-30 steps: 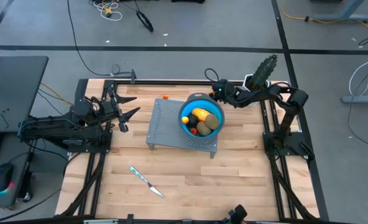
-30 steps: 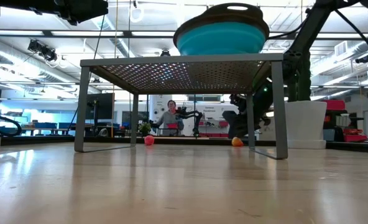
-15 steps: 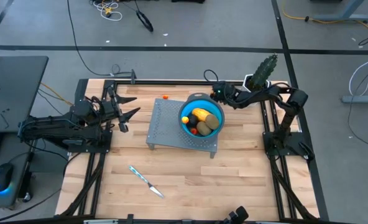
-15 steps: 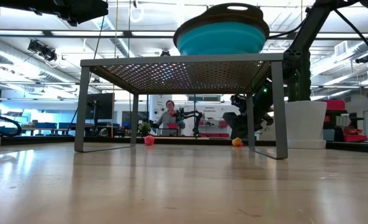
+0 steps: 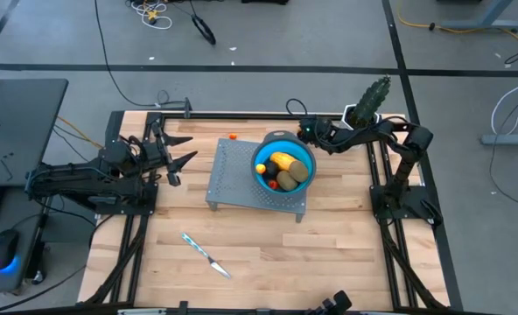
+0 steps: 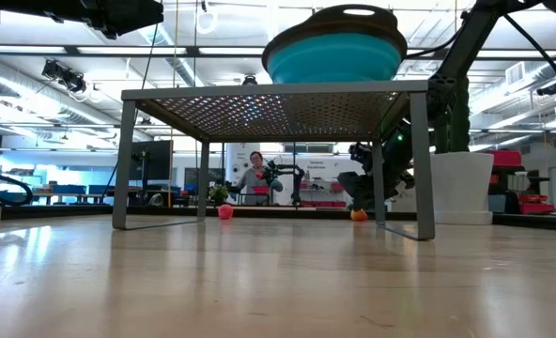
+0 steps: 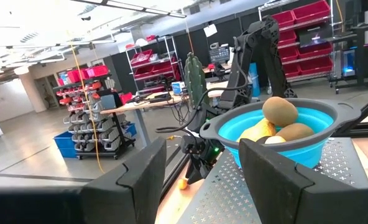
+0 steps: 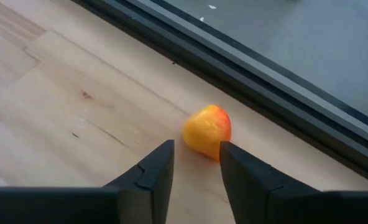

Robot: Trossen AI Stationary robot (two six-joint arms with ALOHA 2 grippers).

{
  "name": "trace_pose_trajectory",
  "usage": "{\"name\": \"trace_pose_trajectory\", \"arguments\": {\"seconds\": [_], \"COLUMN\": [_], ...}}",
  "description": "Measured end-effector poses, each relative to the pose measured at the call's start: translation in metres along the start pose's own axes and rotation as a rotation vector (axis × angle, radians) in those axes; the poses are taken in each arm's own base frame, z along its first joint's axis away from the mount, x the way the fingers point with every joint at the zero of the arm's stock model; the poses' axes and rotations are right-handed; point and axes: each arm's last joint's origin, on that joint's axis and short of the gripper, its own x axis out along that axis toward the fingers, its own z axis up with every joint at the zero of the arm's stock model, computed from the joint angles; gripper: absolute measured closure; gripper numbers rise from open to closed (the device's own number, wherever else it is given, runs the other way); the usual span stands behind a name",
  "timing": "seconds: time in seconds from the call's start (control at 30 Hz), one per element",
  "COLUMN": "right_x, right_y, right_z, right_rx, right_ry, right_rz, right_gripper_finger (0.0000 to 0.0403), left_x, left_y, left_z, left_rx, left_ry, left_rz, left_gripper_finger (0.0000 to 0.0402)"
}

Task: Pick & Place Fruit
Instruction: Put the orange pear into the blue strainer bowl on the shelf

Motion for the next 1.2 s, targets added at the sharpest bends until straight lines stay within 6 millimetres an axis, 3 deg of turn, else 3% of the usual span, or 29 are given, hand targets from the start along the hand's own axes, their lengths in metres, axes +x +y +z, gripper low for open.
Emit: {"name": "trace_pose_trajectory", "arguments": {"seconds": [0.67, 0.97, 1.2], "right_x": [-0.003, -0.007, -0.015], "right_y": [0.011, 0.020, 0.015], "right_z": [-0.001, -0.003, 0.006], "right_rx": [-0.032, -0.062, -0.055], "right_ry": [0.005, 0.004, -0.025], "right_rz": [0.090, 0.112, 0.166], "right_gripper_finger": [0.0328, 0.0338, 0.0333], "left_x": [0.000, 0.000, 0.000], "left_y": [0.000, 0.000, 0.000], "left_z": [0.000, -0.001, -0.001], "left_rx": [0.002, 0.004, 0.005], "left_ry": [0.004, 0.012, 0.014], "left_rz": [-0.001, -0.003, -0.004], "left_gripper_finger": [0.0191, 0.0191, 0.0191]}}
